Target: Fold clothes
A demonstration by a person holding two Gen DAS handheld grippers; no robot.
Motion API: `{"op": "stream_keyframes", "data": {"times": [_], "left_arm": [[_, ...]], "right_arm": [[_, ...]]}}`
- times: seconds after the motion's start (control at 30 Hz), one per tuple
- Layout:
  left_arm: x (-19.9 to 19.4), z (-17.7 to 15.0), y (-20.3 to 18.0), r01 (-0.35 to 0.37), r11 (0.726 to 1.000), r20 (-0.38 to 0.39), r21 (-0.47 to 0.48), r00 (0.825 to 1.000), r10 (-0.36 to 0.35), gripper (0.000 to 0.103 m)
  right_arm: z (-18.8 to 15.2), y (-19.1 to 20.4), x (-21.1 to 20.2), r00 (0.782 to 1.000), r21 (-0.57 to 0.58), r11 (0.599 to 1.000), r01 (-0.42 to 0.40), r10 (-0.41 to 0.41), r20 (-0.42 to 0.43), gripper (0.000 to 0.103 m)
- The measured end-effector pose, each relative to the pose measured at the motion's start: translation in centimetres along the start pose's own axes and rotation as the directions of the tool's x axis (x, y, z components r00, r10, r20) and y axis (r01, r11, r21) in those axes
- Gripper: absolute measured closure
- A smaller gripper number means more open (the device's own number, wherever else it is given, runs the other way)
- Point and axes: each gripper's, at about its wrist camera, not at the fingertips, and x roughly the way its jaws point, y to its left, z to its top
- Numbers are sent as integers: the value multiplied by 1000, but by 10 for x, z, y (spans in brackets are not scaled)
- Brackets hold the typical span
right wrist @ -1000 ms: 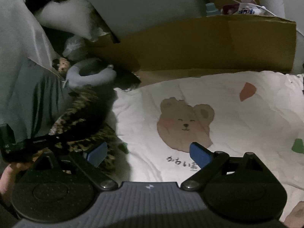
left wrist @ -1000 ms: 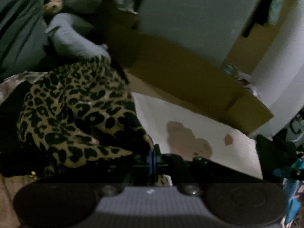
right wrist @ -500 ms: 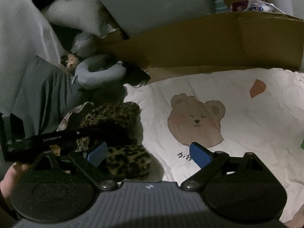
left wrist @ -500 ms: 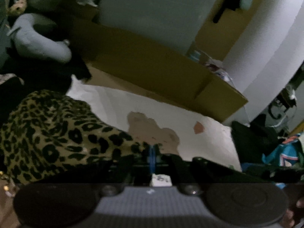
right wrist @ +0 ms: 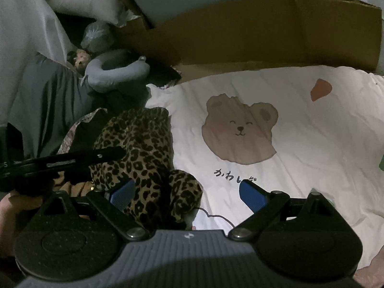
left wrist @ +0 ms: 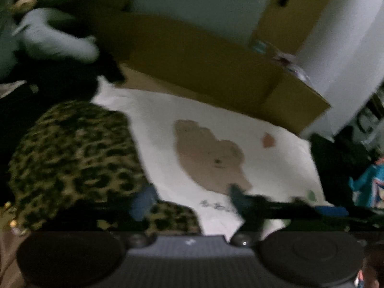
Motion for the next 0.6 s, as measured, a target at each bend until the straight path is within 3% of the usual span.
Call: {"op": "stream_keyframes", "data": {"times": [0.37,0.6], "left_arm": [[-36,-31,72,-113,978,13,-174,993,117,21],[-53,-55,100,-148,957,12,-248,988,155,21]], "right_arm": [[-9,31,51,996,-122,990,-65,58,-66,7],[-22,56,110,975,-197,971,-135,94,-203,6]]}}
